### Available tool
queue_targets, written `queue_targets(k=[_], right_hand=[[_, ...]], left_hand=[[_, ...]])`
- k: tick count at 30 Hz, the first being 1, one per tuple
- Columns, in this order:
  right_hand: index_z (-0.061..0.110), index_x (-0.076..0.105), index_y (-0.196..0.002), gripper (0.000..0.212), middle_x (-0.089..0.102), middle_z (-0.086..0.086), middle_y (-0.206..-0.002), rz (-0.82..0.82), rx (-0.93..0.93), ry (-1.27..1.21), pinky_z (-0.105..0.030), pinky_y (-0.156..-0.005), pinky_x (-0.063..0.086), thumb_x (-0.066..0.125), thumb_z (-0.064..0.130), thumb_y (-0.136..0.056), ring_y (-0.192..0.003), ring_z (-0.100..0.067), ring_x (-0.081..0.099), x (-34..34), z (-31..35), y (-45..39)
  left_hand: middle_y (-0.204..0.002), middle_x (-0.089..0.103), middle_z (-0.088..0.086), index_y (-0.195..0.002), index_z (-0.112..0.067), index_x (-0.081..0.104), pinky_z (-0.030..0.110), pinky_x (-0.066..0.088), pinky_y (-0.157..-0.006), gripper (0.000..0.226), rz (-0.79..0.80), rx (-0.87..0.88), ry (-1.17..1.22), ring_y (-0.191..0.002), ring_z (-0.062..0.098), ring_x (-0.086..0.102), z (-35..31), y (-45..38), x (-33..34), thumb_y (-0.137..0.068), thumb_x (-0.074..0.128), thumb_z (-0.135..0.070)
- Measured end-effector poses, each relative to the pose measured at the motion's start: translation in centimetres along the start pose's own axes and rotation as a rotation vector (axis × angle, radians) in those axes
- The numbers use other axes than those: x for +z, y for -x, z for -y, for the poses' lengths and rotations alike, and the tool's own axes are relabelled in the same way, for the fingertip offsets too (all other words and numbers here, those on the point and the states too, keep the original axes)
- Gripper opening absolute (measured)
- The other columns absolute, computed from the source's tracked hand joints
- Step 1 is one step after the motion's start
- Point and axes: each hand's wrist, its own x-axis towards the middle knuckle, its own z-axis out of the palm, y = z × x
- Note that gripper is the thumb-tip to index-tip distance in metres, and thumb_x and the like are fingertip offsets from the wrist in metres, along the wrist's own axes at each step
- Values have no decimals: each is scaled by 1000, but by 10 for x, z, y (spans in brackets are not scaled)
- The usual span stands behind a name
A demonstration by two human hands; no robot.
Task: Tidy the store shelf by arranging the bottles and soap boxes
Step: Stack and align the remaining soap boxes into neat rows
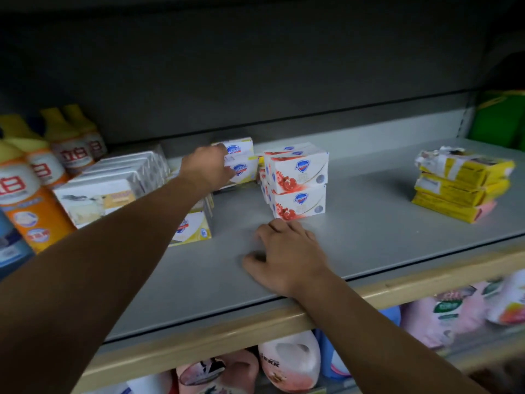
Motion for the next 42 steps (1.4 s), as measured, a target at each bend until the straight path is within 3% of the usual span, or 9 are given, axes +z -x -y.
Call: queue_targets(k=[7,12,16,20,23,28,32,36,42], right_hand=[[26,55,-127,57,52,2,-129,21,20,17,-36,-103,35,50,62,-83,-125,-24,43,-4,2,2],[27,35,-145,82,42,1,-145,-98,-9,-306,-35,-108,39,71,48,-74,-133,-19,41,-10,4,7],[48,14,-147,105,22,22,-151,-126,-162,-464,-31,-101,44,78,27,-67,-128,-9,43,-12,16,12],[39,26,-148,94,29,14,-148,-96,-280,-425,-5,-97,33,71,6,-73,-128,1,37,-2,24,10],[33,39,-144,79,42,8,-138,-110,-252,-445,1,-92,30,72,6,-78,-119,1,43,1,24,9],[38,45,-138,69,58,9,-122,-30,-147,-650,-22,-92,49,77,16,-80,-105,-6,61,-3,25,12],[38,62,-114,41,68,10,-101,-46,-36,-751,-26,-87,50,67,53,-77,-93,-8,64,-9,24,13],[33,71,-81,52,71,10,-69,-116,173,-837,-19,-64,49,42,75,-69,-60,-3,65,-13,24,14],[18,71,-77,71,72,-3,-62,-133,232,-905,-14,-46,45,33,77,-67,-50,-7,64,-15,28,12]], left_hand=[[-111,67,-1,-120,-22,61,29,49,-83,36,-229,119,424,-99,19,62,18,81,-58,-86,69,-33],[-98,73,7,-107,-15,68,40,56,-80,25,-22,28,910,-84,22,70,43,146,-50,-83,75,-15],[-92,75,3,-98,-10,70,29,56,-75,16,109,-25,1278,-83,13,69,54,175,-20,-84,69,-1],[-99,74,15,-103,-6,71,40,55,-81,16,167,-173,1486,-90,25,70,50,182,3,-88,66,-10],[-99,74,15,-102,0,71,35,57,-82,17,143,-145,1549,-91,25,71,50,180,9,-91,63,-12],[-92,74,6,-93,-17,74,34,58,-67,18,203,-123,1586,-81,20,69,53,179,6,-87,64,-32],[-80,65,9,-100,-11,66,30,51,-58,30,208,-50,1599,-62,22,60,55,184,4,-84,69,-36],[-64,65,6,-91,2,61,30,48,-56,51,187,-80,1420,-56,18,57,48,185,4,-83,58,-49],[-58,64,6,-93,14,56,27,48,-51,68,151,-77,1294,-50,16,57,46,187,1,-87,53,-54]])
